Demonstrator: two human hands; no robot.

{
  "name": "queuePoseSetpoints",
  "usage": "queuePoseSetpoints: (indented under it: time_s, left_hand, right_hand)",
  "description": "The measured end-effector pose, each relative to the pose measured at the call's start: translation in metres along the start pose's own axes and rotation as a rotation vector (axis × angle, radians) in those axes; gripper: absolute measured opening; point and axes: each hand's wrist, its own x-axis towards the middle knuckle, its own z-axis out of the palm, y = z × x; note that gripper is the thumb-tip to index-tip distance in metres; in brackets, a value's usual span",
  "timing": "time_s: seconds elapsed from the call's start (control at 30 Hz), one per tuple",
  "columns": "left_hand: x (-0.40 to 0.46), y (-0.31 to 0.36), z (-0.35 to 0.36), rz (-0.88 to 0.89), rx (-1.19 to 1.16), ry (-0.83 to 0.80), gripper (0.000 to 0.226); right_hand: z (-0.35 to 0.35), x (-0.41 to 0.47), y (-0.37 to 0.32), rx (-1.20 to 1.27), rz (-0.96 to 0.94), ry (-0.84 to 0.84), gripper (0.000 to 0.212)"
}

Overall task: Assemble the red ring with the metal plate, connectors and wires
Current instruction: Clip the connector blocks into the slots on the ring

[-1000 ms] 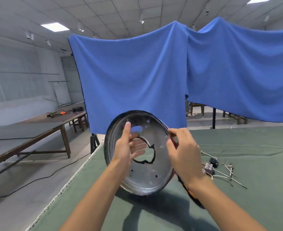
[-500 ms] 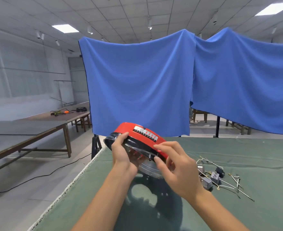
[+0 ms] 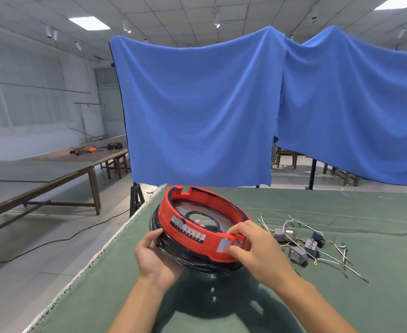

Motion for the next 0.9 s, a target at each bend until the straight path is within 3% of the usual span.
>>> queuePoseSetpoints:
  time_s: [0.13,0.2,0.23,0.33,0.47,0.77,0.9]
  left_hand:
    - [0.002,-0.001,-0.005,0.152,0.097,0.191,0.038]
    - [0.003,0.000,-0.007,0.233,0.273,0.310,0.044]
    - [0.003,-0.001,-0.007,0.263,0.346,0.348,0.049]
    - [0.002,-0.006,-0.009,0.349,0.514,0.361,0.099]
    - [0.008,-0.013,-0.014,0.504,0.601,0.307,0.085]
    - [-0.006,-0.016,0.003,0.611,0.898,0.457,0.080]
    - [-0.013,-0.027,0.009,0.915,1.227,0.497,0.067]
  right_hand:
    - [0.007,-0.004,0.010,-0.070,-0.059,-0.023,0.016]
    - [0.007,-0.006,0.014,-0.156,-0.117,0.027,0.016]
    - [0.007,-0.007,0.015,-0.211,-0.154,0.060,0.016]
    - [0.008,-0.011,0.019,-0.313,-0.261,0.135,0.020]
    - [0.006,-0.013,0.020,-0.326,-0.315,0.204,0.024]
    - [0.004,-0.014,0.016,-0.204,-0.264,0.115,0.017]
    - [0.006,-0.012,0.017,-0.078,-0.183,0.014,0.015]
